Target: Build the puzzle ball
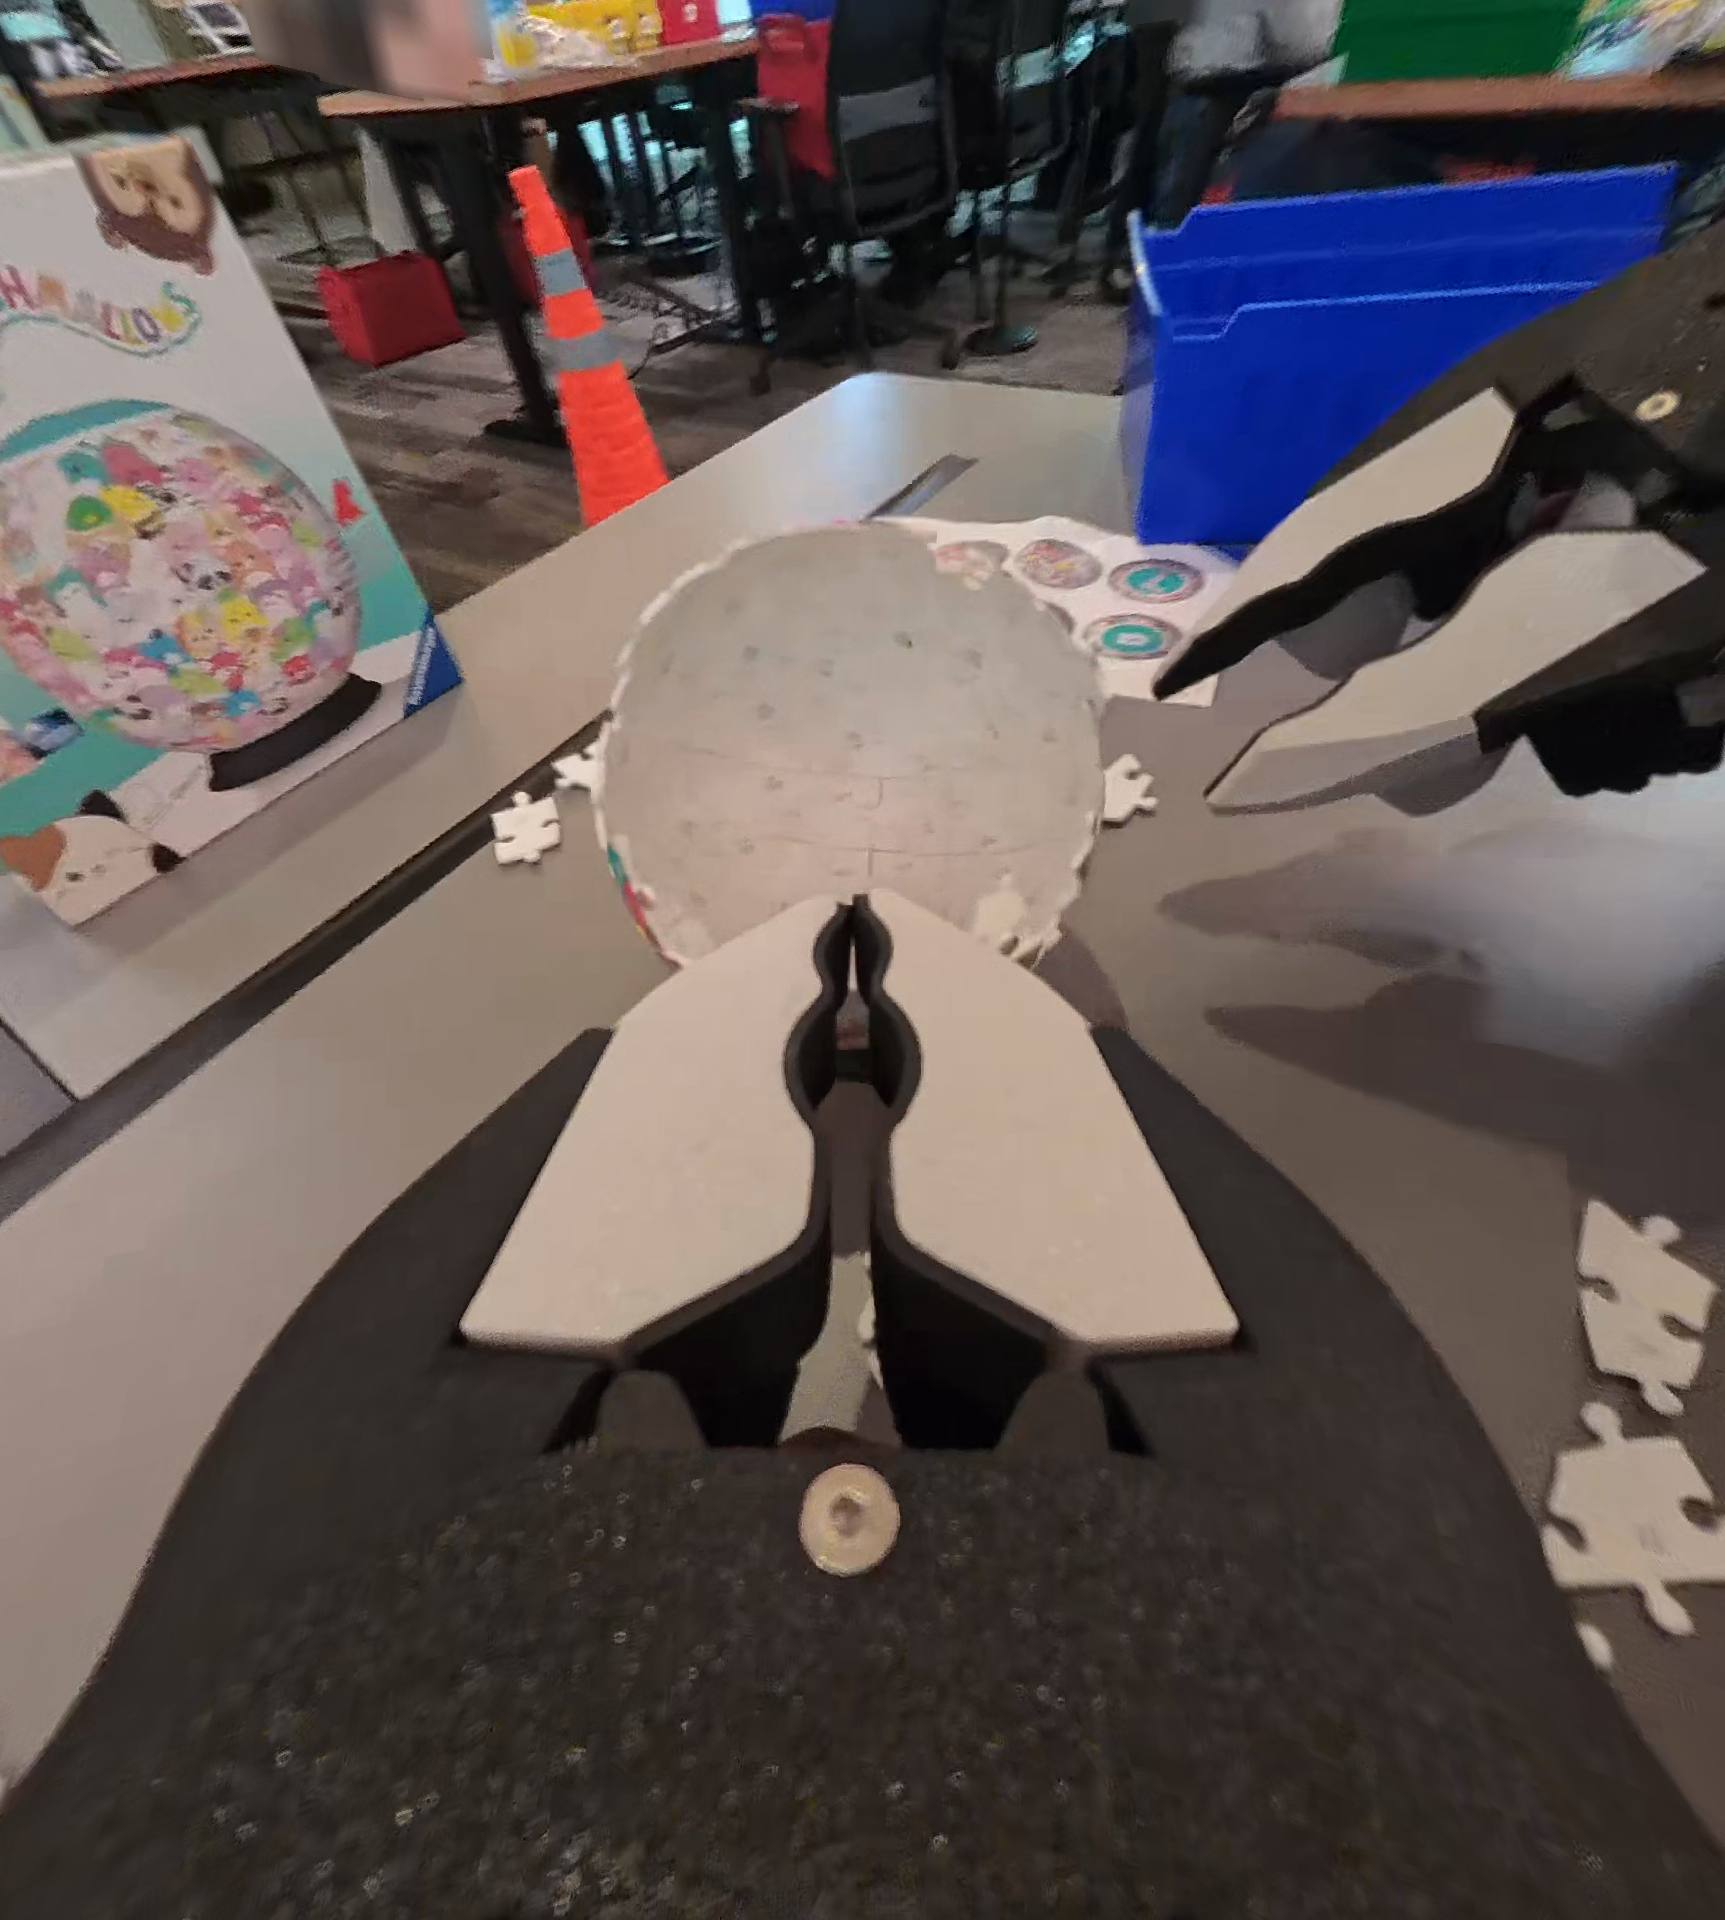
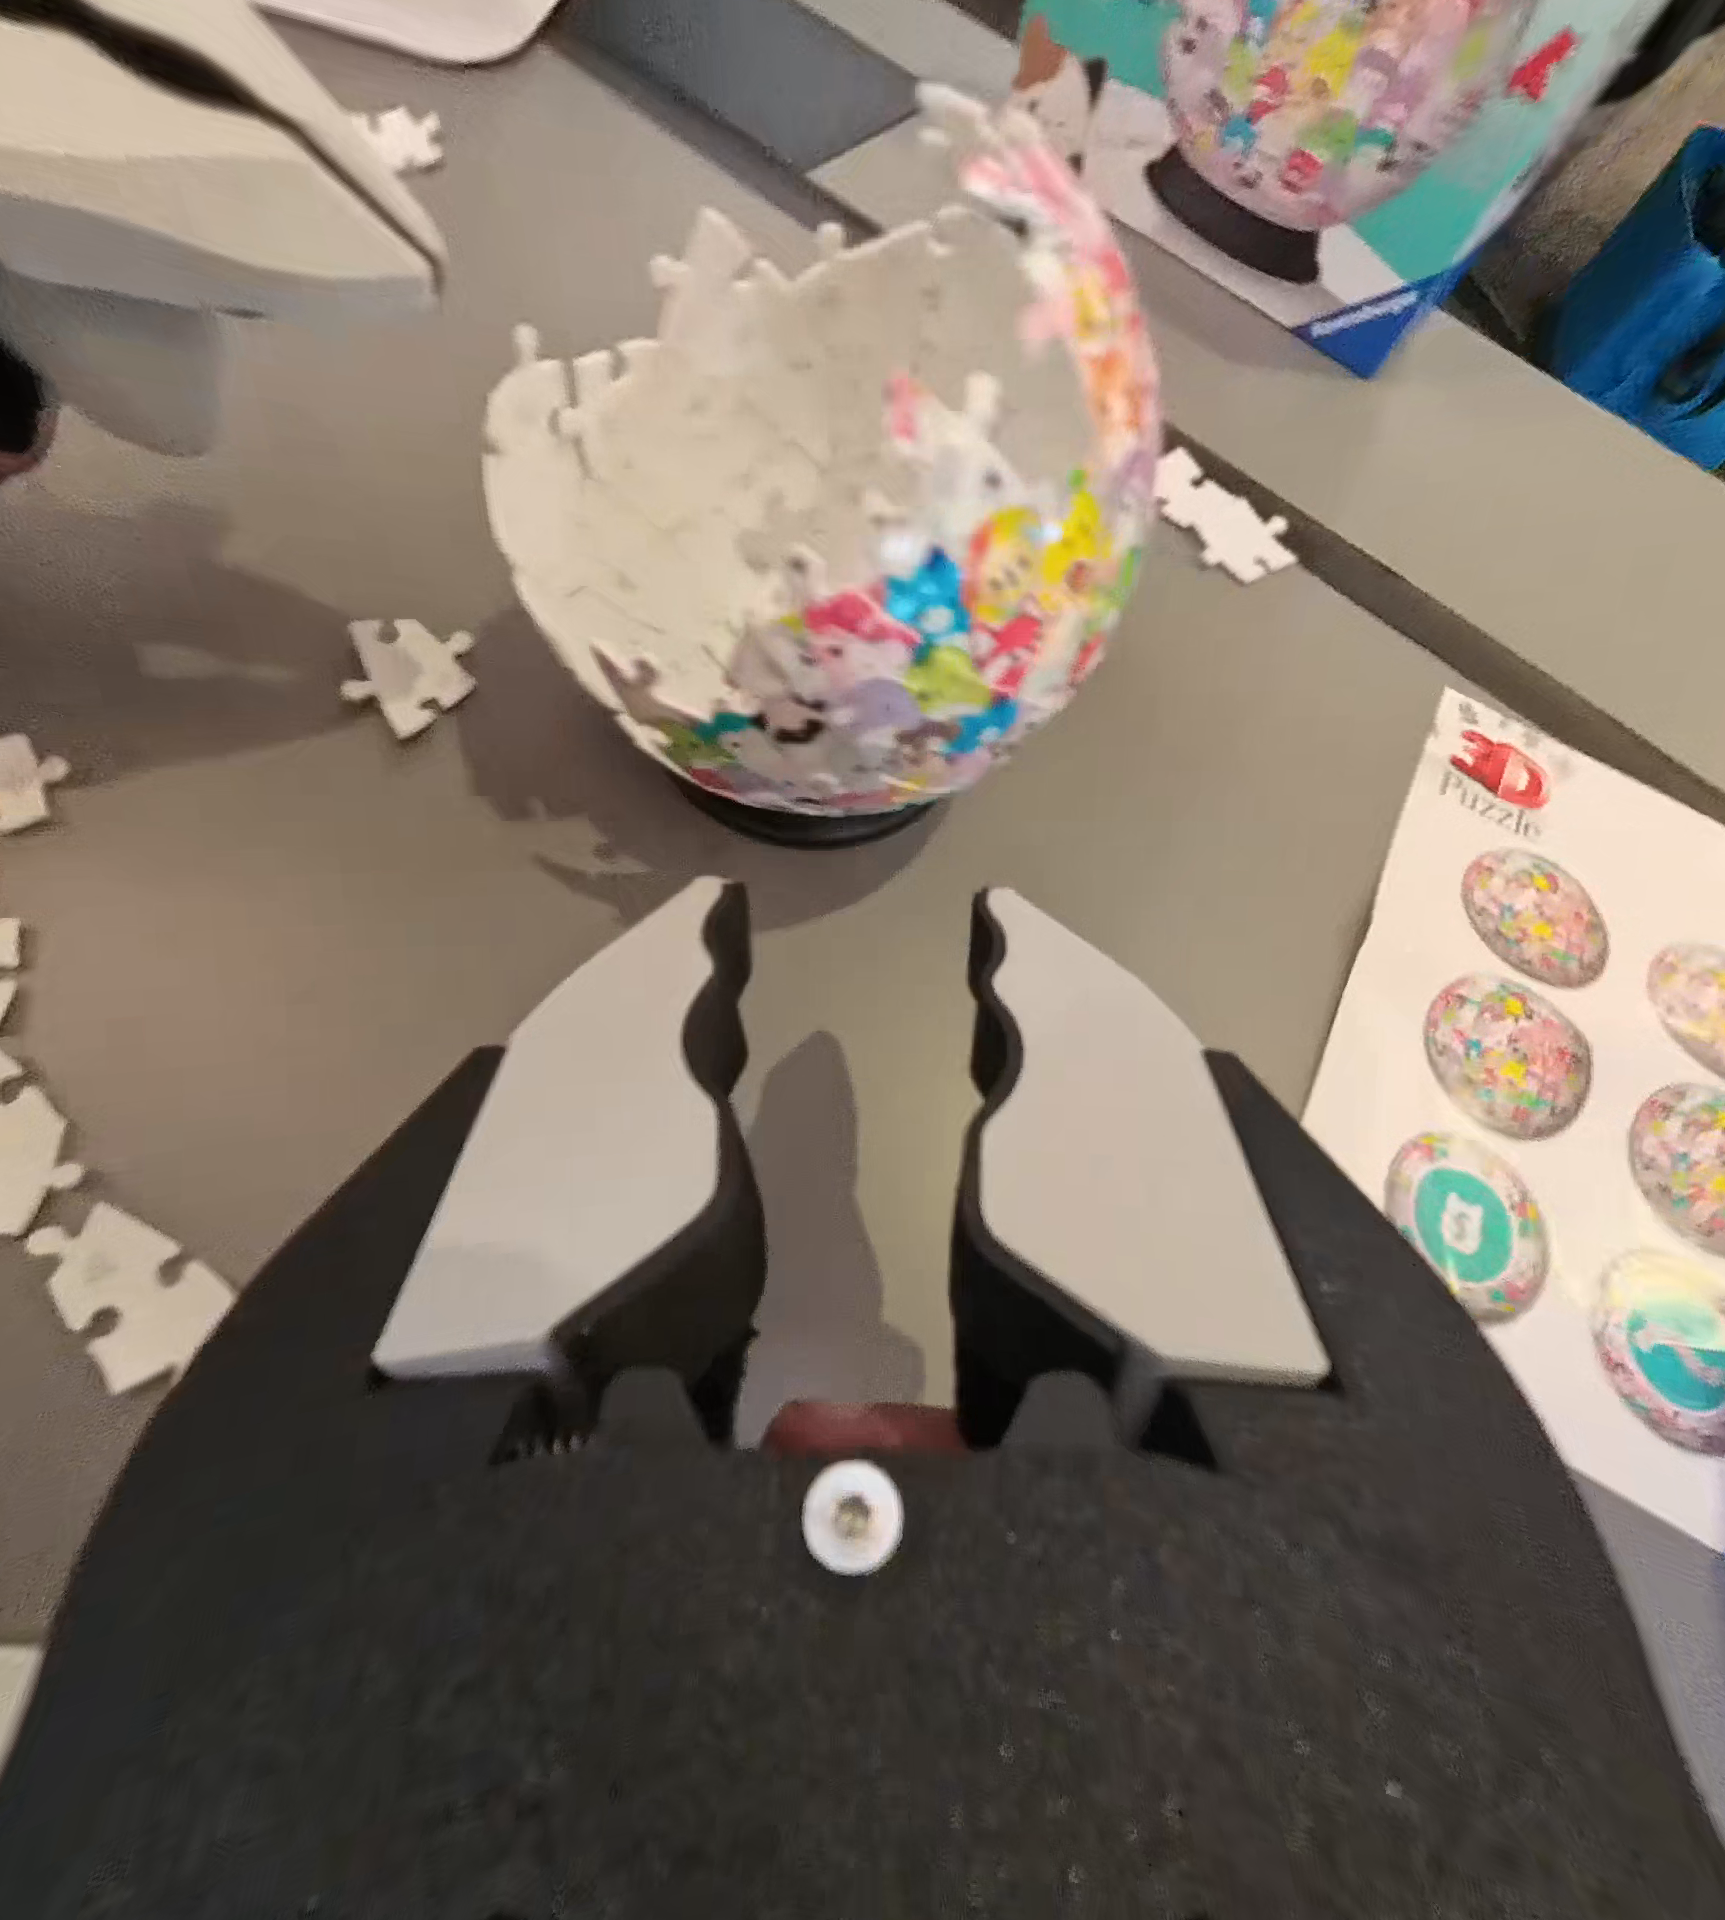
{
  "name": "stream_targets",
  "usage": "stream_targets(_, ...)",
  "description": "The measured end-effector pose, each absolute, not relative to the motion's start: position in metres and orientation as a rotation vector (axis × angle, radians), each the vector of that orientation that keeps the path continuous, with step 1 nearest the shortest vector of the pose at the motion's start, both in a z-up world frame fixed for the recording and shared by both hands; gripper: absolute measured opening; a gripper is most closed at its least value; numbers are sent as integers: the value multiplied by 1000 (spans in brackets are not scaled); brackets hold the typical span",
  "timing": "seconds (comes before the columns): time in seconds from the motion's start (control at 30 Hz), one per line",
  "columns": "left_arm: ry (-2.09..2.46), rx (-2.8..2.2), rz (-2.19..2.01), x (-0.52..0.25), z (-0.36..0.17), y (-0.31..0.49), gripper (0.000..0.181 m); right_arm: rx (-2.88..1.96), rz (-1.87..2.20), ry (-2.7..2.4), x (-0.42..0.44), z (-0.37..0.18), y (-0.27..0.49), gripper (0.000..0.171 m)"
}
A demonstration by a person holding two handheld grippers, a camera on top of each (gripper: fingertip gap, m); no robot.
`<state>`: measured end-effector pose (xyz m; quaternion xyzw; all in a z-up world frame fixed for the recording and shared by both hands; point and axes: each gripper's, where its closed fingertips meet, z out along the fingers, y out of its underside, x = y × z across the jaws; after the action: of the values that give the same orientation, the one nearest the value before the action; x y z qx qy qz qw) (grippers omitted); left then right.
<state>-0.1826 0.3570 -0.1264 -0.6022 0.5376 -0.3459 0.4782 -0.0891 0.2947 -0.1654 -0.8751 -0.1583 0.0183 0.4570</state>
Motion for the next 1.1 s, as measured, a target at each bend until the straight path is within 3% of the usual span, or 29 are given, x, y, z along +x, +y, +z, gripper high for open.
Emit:
stream_targets(0.33,1465,-1598,-745,-173,-155,341,0,-2271,-18,-673,-88,-210,319,45)
stream_targets(0.87,1456,-1741,-744,-170,-175,347,0,-2125,-121,-892,-86,-193,345,54)
stream_targets(1.0,1453,-1741,-742,-168,-176,347,0,-2151,-65,-1066,-71,-204,338,60)
stream_targets(1.07,1452,-1740,-742,-168,-175,348,0,-2141,-42,-1173,-62,-203,341,76)
stream_targets(1.1,1452,-1743,-747,-168,-176,348,0,-2134,-20,-1214,-60,-201,344,75)
